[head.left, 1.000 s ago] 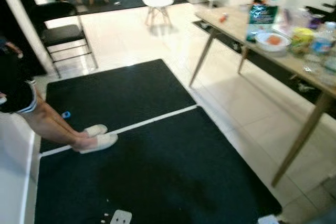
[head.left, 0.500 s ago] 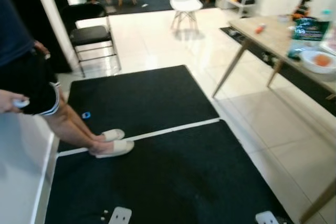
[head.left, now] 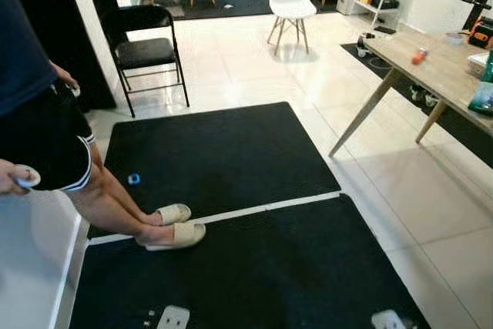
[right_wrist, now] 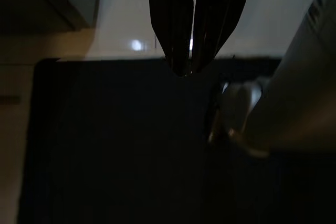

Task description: Restocking fridge

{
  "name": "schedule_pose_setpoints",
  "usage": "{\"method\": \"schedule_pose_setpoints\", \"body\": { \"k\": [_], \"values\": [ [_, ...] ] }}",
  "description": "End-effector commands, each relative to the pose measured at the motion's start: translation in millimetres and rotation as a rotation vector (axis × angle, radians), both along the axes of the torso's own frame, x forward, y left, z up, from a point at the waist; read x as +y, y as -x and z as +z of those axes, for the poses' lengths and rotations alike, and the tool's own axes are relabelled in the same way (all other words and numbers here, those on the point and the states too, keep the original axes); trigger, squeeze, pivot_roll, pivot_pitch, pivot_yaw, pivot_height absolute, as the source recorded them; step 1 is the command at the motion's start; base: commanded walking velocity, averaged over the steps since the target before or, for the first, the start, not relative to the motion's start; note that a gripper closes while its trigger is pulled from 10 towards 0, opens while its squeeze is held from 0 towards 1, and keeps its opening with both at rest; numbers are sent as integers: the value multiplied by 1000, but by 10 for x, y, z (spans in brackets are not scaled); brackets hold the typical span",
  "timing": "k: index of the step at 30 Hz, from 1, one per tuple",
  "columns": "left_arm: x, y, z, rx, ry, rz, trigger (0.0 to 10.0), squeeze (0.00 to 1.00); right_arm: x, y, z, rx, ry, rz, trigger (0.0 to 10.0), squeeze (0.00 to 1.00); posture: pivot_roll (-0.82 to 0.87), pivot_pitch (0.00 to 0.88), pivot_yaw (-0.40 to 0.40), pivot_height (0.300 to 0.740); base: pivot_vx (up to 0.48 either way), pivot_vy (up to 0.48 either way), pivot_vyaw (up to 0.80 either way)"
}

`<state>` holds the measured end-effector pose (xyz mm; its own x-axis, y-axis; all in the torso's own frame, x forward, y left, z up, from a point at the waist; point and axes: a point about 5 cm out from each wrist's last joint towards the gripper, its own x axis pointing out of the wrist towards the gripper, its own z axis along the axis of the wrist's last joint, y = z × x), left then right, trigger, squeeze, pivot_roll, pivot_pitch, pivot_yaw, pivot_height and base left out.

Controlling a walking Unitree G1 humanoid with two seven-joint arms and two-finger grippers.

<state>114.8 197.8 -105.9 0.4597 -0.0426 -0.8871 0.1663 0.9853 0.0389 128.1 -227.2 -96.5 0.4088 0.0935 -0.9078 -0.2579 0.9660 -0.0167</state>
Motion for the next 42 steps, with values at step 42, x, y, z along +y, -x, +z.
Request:
{"method": "schedule_pose_setpoints", "body": {
  "k": [42],
  "values": [
    [-23,148,-53,76,-1,-21,10000,0,-3,87,-38,47,32,-18,10000,0,-67,0,-18,740,465,0,-543]
  ]
}}
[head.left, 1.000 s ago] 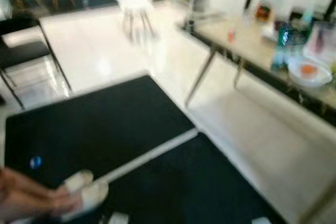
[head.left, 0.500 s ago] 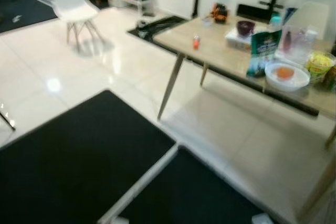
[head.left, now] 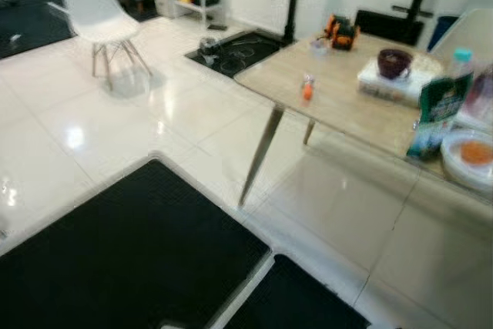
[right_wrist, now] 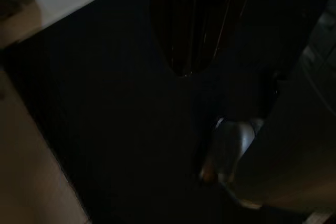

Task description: Restocking fridge

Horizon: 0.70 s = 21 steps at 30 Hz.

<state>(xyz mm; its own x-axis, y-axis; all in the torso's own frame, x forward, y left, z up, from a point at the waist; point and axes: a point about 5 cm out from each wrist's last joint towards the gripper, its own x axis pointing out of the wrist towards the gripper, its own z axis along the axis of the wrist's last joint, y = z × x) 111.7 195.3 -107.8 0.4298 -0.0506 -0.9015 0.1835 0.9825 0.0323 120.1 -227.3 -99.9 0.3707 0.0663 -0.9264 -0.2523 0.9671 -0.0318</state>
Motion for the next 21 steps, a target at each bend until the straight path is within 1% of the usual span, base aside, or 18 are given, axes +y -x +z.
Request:
{"method": "schedule_pose_setpoints", "body": {
  "k": [1,6,8,21],
  "values": [
    [1,117,-34,43,-2,-5,10000,0,-5,8,-4,5,9,-12,10000,0,-67,0,-18,740,480,0,-800],
    [3,117,-34,43,-5,0,10000,0,-8,0,-1,-7,15,-17,10000,0,-67,0,-19,740,464,0,-798],
    [6,119,-35,45,-8,5,10000,0,-7,-6,1,-13,19,-11,10000,0,-67,0,-19,740,315,0,0],
    [12,117,-36,46,-17,12,10000,0,8,-24,6,-28,13,-13,10000,0,-66,0,-18,740,0,0,0]
  ]
}}
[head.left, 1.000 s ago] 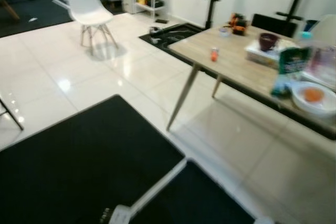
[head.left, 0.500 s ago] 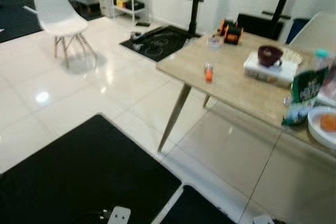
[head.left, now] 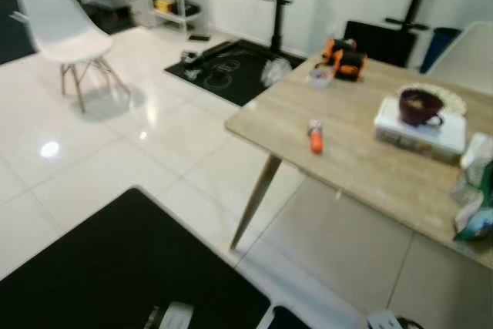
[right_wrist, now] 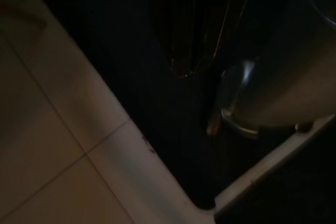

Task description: Restocking fridge

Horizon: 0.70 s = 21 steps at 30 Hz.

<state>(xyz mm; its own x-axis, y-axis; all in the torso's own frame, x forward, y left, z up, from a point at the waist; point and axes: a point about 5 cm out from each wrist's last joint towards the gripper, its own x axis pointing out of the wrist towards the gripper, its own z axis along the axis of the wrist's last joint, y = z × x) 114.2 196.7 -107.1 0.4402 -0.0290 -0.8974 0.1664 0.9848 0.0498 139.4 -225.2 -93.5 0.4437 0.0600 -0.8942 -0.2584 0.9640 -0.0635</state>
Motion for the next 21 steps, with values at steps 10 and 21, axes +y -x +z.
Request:
{"method": "schedule_pose_setpoints", "body": {
  "k": [10,21],
  "values": [
    [-6,137,-41,55,8,-9,10000,0,-3,163,-57,51,-4,-21,10000,0,-64,0,-20,740,0,0,0],
    [12,130,-36,37,-16,-5,10000,0,40,-31,23,-58,-78,-17,10000,0,-60,0,-20,740,0,0,0]
  ]
}}
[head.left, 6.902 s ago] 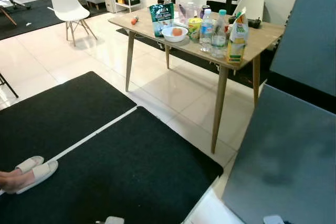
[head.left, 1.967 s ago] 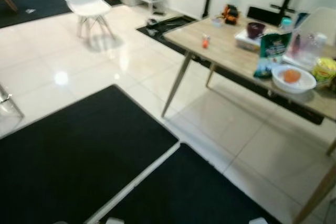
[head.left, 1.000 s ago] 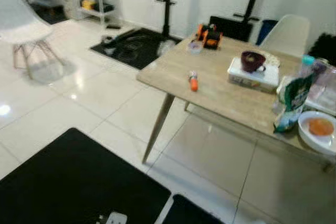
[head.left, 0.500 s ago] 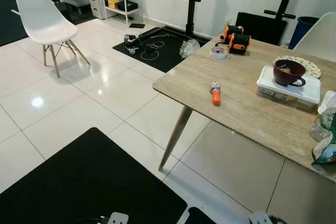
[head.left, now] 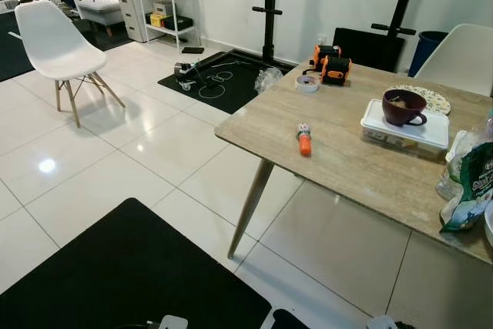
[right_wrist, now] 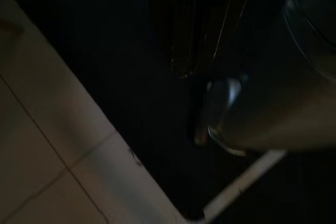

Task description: Restocking fridge

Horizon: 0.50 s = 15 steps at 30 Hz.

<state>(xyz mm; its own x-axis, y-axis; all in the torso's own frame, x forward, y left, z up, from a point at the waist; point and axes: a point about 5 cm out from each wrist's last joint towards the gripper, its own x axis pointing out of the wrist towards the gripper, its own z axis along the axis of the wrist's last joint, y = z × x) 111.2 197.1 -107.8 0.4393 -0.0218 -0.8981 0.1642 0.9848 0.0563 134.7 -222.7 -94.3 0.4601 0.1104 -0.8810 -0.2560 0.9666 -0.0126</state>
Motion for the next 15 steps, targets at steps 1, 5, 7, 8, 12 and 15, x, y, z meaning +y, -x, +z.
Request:
{"method": "schedule_pose_setpoints", "body": {
  "k": [1,5,7,8,12,15],
  "values": [
    [5,91,-26,31,-11,-7,10000,0,37,-186,75,-85,-56,-36,10000,0,-60,0,-20,740,0,0,0],
    [-4,76,-24,27,-10,-11,10000,0,143,-504,227,-200,-189,-36,10000,0,-63,0,-21,740,0,0,0],
    [-16,62,-21,23,-4,-15,10000,0,331,-707,351,-248,-291,140,10000,0,-63,0,-21,740,0,0,0],
    [-16,62,-21,23,-4,-15,10000,0,331,-707,351,-248,-291,140,10000,0,-63,0,-21,740,0,0,0],
    [-33,50,-20,18,4,-12,10000,0,620,-1003,599,-314,-476,366,10000,0,-61,0,-26,740,0,0,0],
    [-42,51,-21,18,6,-10,10000,0,764,-1133,747,-346,-570,478,10000,0,-58,0,-28,740,0,0,0]
  ]
}}
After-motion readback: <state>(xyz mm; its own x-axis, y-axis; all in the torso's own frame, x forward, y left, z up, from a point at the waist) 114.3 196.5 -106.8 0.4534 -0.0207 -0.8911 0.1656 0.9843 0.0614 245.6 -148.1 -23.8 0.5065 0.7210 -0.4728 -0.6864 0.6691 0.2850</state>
